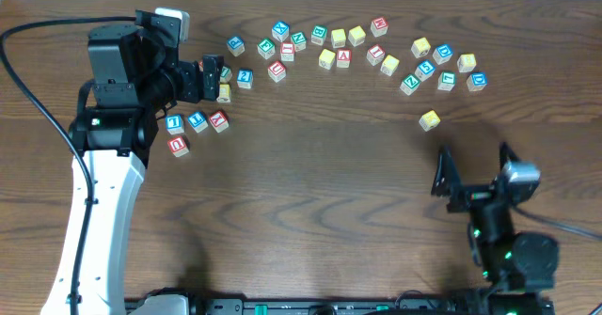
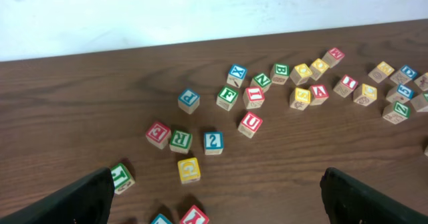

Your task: Spell out AI2

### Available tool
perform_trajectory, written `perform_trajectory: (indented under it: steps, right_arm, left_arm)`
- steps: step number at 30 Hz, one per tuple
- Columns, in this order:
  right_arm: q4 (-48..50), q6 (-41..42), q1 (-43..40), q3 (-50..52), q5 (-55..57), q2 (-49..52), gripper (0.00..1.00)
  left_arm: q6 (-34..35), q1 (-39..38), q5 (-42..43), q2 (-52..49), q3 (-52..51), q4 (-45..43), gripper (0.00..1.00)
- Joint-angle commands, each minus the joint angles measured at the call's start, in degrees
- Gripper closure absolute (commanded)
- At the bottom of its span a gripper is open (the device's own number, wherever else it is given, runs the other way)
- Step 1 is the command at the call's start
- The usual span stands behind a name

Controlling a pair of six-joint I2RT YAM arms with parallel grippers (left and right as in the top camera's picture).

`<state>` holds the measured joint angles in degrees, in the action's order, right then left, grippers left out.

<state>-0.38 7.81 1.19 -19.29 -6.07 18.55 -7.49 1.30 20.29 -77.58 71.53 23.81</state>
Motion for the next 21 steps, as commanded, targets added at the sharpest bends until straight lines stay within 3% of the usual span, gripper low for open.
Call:
perform_trajectory:
  steps: [1,12,21]
  right_arm:
    - [-3.28,-2.82,-0.24,-10.01,-4.76,8.52,0.01]
    - [-29.09,-6.45,-0.24,-46.62,-10.60,36.61,0.01]
    - [-43.74,-9.79,1.36,-70.99,-18.18,57.16,0.01]
  left_arm:
    - [0.48,0.02,0.04,0.09,1.46,-0.02,0.02]
    - [0.50,0.02,0.02,0.09,1.46,0.68,0.02]
    - [0.48,0.02,0.02,0.09,1.46,0.81,0.02]
